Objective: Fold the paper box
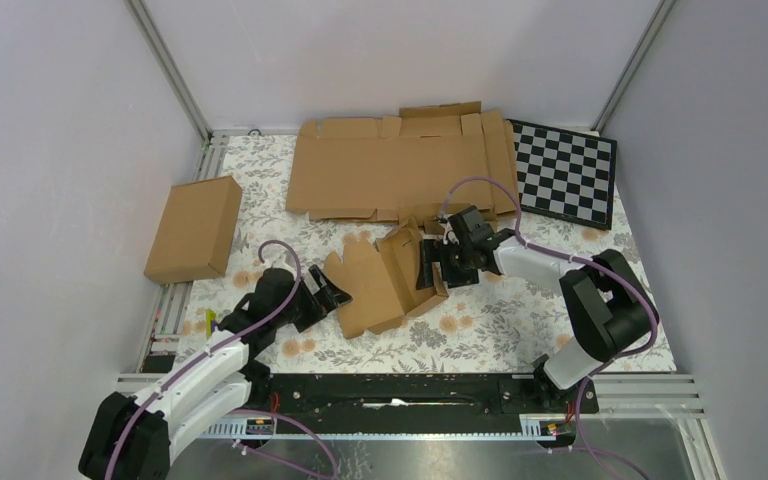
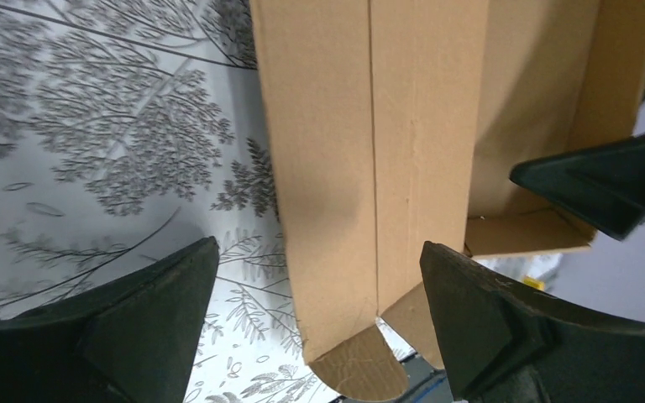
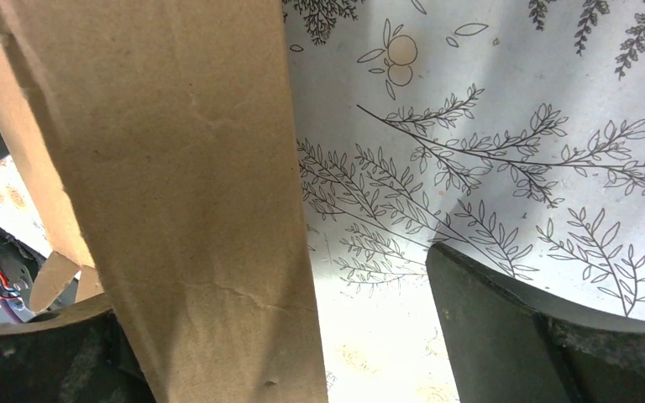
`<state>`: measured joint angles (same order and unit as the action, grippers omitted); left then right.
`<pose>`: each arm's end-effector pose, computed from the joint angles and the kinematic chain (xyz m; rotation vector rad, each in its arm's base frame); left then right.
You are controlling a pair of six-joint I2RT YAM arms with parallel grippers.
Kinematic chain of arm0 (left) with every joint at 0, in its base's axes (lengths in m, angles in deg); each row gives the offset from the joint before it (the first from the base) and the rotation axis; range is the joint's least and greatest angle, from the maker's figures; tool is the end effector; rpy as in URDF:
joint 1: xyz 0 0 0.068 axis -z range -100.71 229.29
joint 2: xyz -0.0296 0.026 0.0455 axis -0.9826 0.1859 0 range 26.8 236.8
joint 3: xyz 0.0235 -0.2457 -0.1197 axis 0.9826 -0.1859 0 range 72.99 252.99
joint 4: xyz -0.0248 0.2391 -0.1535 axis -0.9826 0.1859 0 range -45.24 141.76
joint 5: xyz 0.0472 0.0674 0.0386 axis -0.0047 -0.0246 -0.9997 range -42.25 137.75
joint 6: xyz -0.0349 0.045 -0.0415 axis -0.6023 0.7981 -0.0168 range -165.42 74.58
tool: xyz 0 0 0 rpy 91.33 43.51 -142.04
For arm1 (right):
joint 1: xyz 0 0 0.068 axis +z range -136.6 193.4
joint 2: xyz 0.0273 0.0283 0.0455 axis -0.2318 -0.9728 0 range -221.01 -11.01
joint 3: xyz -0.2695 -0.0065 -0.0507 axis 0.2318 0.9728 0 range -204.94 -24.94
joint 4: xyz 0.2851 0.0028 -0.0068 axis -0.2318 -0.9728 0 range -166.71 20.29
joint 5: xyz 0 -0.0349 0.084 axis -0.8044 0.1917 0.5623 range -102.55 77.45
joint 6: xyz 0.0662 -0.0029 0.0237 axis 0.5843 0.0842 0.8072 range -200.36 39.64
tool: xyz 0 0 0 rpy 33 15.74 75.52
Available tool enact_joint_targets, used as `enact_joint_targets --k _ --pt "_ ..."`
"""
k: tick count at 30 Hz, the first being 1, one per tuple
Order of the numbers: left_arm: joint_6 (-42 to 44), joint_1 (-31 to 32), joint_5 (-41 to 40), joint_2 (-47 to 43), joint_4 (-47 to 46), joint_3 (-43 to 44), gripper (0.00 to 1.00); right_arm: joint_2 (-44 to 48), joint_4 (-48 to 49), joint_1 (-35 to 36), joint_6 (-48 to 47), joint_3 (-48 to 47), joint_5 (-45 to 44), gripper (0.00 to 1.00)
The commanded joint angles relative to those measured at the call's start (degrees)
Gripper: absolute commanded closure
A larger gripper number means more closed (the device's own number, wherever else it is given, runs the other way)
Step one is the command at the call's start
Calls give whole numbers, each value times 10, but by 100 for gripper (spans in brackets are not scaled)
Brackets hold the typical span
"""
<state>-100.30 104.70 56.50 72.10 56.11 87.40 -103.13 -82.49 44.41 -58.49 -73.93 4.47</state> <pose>0.1705 -0.0906 0.1269 -0.5461 2.4055 -0.8478 0.2831 0.1898 0.1311 -0.3321 2.6297 0.7164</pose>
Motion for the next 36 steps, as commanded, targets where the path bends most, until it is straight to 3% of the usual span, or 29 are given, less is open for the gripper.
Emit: enact_joint_targets --k 1,10,22,25,29,32,36 --pt "-59 -5 91 -6 -190 -53 2 12 -16 -6 -13 15 -5 0" --pt "-88 -18 139 33 -291 -83 13 28 -16 -13 -7 21 1 0" --pt "-97 -24 176 40 -379 -65 56 116 -53 -18 0 22 -25 1" --pt "-81 -24 187 63 -379 -41 74 138 -76 -18 -4 12 -43 0" --pt "-17 -24 167 80 -263 36 100 165 -97 -18 -11 8 -79 0" --pt "46 -24 145 88 -137 116 100 189 -96 -18 -17 15 -72 0" --pt "150 -24 155 141 110 276 100 215 -116 -18 -29 2 -58 0"
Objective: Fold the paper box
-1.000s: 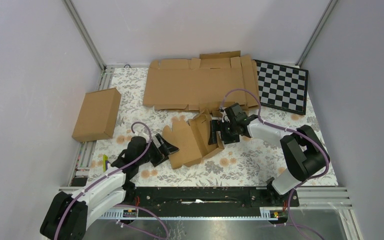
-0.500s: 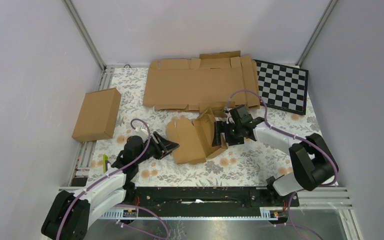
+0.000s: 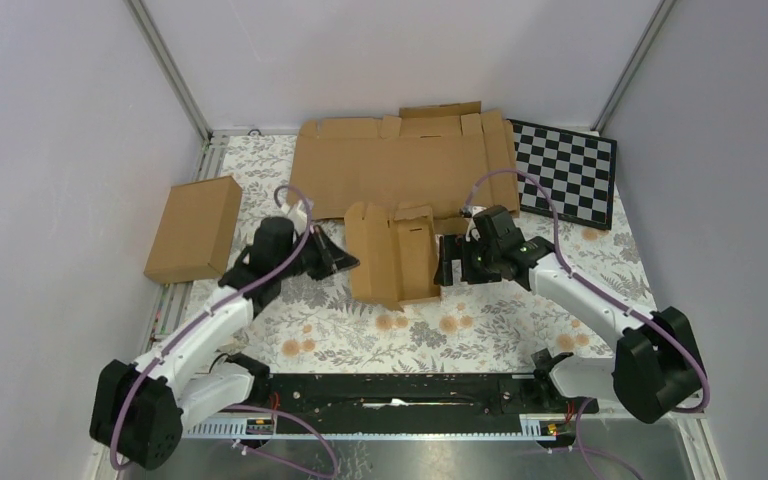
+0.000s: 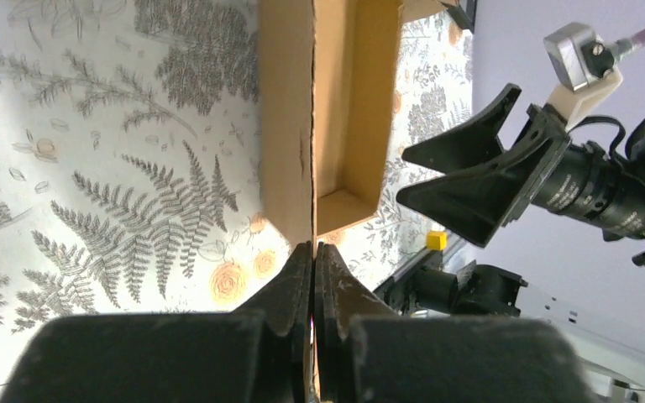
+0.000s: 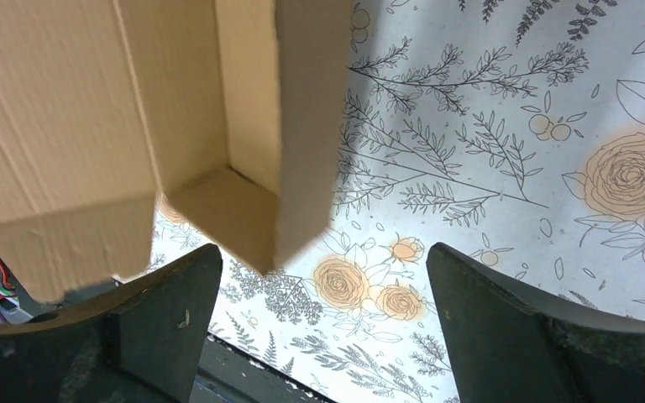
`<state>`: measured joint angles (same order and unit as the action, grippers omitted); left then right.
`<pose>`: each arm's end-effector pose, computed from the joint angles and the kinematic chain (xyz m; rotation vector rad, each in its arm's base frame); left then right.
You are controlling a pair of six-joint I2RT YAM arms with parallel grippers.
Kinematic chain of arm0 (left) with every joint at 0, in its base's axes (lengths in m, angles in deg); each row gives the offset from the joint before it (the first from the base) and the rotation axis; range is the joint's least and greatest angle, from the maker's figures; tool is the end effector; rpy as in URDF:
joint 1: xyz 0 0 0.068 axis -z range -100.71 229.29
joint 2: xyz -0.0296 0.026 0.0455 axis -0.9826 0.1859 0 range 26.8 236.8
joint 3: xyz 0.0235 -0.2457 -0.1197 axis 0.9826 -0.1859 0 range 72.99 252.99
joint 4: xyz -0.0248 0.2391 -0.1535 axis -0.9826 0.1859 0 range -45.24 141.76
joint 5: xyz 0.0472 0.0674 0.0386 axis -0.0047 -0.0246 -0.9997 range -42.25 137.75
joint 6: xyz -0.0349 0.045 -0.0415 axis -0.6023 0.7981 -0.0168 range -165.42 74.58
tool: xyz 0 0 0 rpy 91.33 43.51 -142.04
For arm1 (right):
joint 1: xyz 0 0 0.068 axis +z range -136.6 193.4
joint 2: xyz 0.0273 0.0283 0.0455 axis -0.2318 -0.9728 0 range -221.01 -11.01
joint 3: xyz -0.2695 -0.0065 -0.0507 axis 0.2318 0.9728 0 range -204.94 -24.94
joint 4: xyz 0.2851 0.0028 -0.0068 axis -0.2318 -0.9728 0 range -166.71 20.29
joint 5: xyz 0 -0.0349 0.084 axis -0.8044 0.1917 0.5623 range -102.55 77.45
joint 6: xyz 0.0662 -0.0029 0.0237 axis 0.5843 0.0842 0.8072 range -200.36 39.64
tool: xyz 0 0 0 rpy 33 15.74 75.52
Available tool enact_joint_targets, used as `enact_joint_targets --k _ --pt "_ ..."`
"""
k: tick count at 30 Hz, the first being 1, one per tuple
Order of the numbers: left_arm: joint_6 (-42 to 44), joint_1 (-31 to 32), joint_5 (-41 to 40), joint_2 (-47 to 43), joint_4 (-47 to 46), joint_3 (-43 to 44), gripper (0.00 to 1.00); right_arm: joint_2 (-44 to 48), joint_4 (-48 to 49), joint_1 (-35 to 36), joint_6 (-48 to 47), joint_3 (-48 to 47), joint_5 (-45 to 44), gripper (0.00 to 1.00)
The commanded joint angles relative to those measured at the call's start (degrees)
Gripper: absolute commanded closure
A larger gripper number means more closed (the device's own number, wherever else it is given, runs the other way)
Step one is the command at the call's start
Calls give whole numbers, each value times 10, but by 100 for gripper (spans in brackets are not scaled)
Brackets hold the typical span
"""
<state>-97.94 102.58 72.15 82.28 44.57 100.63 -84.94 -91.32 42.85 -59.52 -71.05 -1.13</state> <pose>0.2189 -0.1200 0.2004 -0.2807 2.2347 -1.2111 0.2542 0.1566 0.1966 -0.2811 2.4976 0.6219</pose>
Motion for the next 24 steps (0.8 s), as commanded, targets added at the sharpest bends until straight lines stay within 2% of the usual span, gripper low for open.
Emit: enact_joint_targets --k 1,5,11,14,18,22,24 --pt "153 -3 10 56 278 183 100 42 -37 -3 -24 -34 2 0" --pt "241 -2 28 112 436 295 100 87 -56 -3 -28 -54 5 0" --pt "356 10 40 155 570 386 100 149 -26 -3 3 3 9 0" --pt "376 38 -11 178 598 430 100 168 -3 -3 13 29 11 0" --pt "429 116 -99 244 635 510 100 180 19 -3 20 51 16 0" --pt "506 196 -159 296 642 542 100 197 58 -3 34 100 17 0" --pt "535 214 -153 308 635 543 100 210 80 -3 46 128 -3 0"
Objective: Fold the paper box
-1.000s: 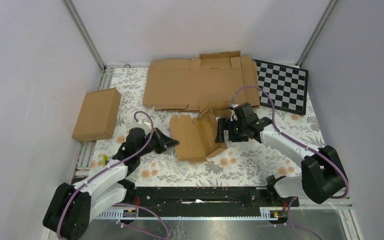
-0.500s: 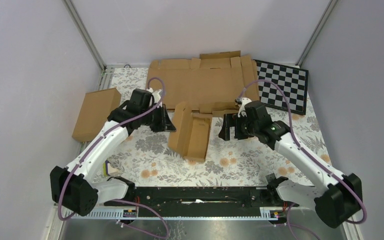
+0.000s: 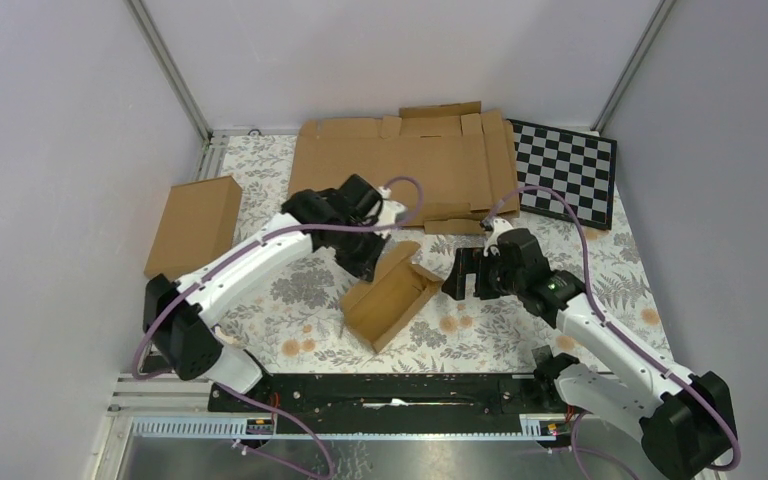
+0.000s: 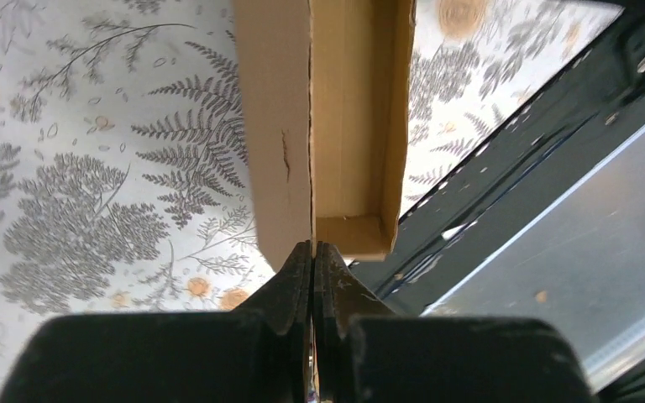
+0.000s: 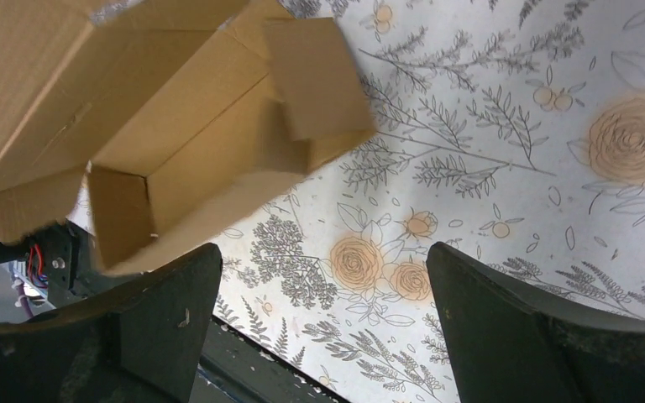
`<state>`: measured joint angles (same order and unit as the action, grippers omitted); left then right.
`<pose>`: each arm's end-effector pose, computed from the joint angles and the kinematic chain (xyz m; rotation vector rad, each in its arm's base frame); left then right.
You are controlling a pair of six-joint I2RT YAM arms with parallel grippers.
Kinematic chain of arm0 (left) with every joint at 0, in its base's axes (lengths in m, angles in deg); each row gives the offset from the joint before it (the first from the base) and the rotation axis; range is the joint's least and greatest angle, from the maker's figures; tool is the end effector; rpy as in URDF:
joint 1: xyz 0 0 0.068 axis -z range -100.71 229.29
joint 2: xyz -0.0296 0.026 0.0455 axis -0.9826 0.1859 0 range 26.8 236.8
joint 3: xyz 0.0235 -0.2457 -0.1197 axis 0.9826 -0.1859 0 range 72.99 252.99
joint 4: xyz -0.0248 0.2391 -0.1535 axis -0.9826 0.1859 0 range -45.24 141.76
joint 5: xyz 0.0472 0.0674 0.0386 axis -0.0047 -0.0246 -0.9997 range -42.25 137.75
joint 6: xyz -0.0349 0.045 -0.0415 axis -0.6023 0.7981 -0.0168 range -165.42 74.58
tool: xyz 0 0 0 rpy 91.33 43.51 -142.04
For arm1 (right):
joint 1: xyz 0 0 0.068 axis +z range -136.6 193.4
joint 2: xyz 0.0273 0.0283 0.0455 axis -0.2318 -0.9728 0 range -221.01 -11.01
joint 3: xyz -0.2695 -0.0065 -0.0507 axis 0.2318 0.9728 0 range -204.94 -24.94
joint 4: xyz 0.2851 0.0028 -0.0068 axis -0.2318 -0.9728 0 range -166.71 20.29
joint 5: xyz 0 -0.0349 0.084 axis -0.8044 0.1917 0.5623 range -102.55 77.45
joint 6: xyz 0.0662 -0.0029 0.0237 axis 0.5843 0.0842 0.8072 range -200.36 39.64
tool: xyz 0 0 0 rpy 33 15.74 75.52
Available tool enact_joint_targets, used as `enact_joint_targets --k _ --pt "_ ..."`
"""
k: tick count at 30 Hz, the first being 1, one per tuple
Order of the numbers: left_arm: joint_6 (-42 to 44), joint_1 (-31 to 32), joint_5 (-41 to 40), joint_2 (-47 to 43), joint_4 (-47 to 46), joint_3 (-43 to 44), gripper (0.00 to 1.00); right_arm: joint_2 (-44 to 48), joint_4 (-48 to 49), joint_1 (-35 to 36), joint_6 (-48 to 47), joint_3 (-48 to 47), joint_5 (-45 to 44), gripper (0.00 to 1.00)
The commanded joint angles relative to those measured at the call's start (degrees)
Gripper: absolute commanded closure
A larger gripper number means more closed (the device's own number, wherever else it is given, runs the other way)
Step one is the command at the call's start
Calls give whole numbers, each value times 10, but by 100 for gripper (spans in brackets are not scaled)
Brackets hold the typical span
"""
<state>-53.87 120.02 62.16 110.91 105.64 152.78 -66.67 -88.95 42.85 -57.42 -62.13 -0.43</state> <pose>0.2341 -0.2204 0.2992 0.8518 2.6635 -0.5771 0.2106 0.1327 0.2244 -0.2514 2.3000 0.7209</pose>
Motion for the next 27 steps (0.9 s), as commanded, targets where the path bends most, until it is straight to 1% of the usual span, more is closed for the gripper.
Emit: enact_joint_targets --k 1,4,8,9,10,12,14,16,20,24,27 --pt "112 43 -38 26 14 22 100 34 59 -3 33 44 -17 0" --pt "166 48 -7 54 2 45 100 53 59 -3 34 47 -26 0" --pt "246 58 0 101 24 105 100 97 45 -3 57 85 -97 0" --pt "252 63 -8 112 29 124 100 108 50 -3 63 95 -98 0" --pt "252 66 -12 123 35 150 100 118 58 -3 70 103 -93 0" --pt "250 67 14 138 49 197 100 130 64 -3 83 109 -86 0" --pt "243 67 26 142 54 226 100 136 65 -3 86 108 -79 0" --pt "234 69 36 140 54 226 100 135 65 -3 83 104 -77 0" --pt "207 72 39 139 56 200 100 133 66 -3 73 98 -76 0" --pt "175 78 36 142 48 190 100 135 100 -3 53 121 -39 0" --pt "160 84 41 139 31 184 100 135 117 -3 60 144 -43 0"
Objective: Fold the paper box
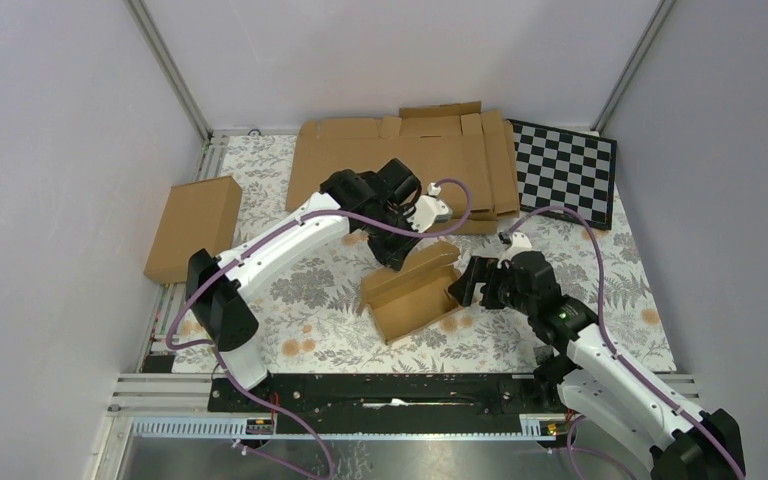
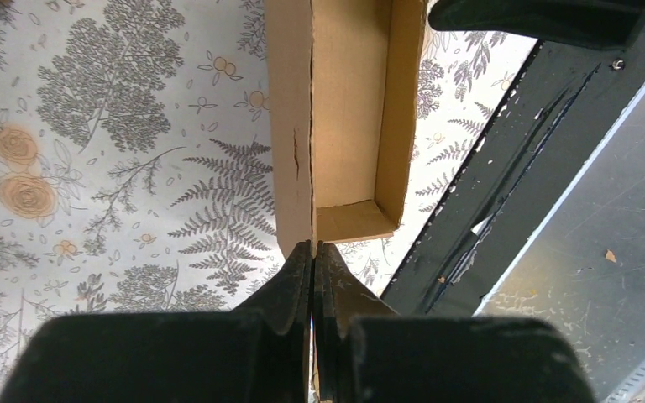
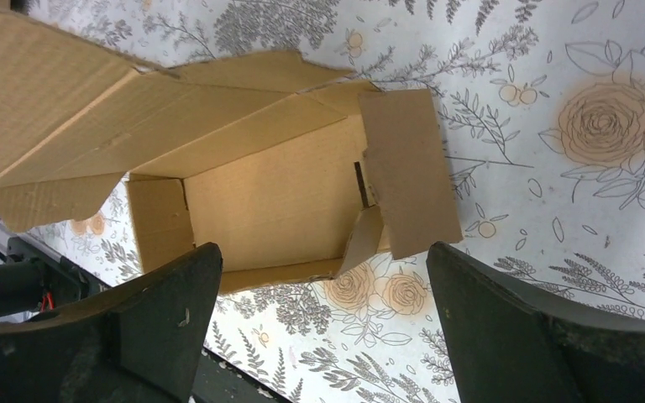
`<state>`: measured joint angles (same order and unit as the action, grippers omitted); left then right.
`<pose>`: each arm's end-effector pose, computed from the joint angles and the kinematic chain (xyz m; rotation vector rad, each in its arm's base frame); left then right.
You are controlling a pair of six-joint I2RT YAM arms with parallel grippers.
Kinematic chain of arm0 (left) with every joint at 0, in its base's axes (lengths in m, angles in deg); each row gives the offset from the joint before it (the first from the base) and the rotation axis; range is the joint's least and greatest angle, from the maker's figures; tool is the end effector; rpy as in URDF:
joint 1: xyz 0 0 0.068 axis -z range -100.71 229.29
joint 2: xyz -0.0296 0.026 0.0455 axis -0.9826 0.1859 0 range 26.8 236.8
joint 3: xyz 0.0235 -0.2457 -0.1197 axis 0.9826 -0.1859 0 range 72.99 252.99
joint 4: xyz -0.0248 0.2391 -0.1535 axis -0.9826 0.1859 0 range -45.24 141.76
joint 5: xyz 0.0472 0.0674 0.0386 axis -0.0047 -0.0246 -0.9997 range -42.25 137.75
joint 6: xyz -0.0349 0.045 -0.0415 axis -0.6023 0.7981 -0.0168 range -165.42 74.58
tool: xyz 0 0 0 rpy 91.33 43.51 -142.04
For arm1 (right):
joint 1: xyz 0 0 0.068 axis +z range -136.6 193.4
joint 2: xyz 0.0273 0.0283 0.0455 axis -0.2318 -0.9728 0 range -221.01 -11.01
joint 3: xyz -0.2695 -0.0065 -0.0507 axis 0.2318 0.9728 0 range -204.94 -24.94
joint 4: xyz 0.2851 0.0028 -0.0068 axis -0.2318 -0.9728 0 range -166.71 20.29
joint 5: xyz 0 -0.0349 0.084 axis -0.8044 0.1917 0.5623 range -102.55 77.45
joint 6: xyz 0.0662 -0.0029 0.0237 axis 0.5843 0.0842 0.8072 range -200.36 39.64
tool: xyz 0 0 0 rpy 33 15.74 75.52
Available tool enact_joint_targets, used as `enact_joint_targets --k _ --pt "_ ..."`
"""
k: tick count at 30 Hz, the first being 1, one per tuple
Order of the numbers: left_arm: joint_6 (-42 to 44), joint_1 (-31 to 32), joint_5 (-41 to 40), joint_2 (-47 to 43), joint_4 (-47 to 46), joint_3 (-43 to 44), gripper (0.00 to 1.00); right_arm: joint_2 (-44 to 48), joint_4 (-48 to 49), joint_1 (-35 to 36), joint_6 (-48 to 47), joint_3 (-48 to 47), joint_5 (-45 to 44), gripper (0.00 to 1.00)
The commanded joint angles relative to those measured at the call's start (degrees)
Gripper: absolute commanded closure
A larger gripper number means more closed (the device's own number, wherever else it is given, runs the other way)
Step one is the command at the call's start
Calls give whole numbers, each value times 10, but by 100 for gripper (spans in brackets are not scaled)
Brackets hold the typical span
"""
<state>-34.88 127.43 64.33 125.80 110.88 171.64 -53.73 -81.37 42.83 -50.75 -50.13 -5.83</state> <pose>0.2439 -0.2967 0.3155 1.4412 2.3909 -0.5722 0.1841 0.1115 0.2056 -0.0711 2.1632 0.7361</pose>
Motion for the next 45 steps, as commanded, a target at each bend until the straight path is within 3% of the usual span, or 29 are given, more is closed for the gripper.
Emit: enact_joint_targets --k 1,4,9,13,17,20,23,27,31,36,41,45 --pt "-34 11 25 -9 -21 -1 100 4 32 -3 4 28 -10 0" --pt "-34 12 47 -1 -14 14 100 -6 22 -3 9 19 -48 1" --pt "-47 14 59 35 -9 58 100 -59 41 -3 -23 -10 -38 3" --pt "-58 20 63 71 37 151 100 -109 -2 -2 -39 -50 -86 3" --pt "-60 32 33 69 35 159 99 -92 -14 -2 -29 -37 -127 5" --pt "-62 34 -3 94 70 211 98 -102 -30 -2 -33 -65 -150 10" --pt "-32 35 23 80 47 180 95 -124 -21 -2 -45 -56 -155 16" --pt "-8 34 -9 95 72 179 96 -151 0 -2 -48 -57 -143 32" --pt "1 34 -22 89 70 157 96 -151 -3 -2 -58 -62 -162 40" --pt "2 33 -15 85 66 154 95 -150 -2 -2 -59 -59 -173 35" --pt "-1 34 -3 94 62 156 95 -178 1 -3 -71 -71 -137 20" --pt "2 33 5 105 60 161 95 -199 13 -2 -69 -73 -122 22"
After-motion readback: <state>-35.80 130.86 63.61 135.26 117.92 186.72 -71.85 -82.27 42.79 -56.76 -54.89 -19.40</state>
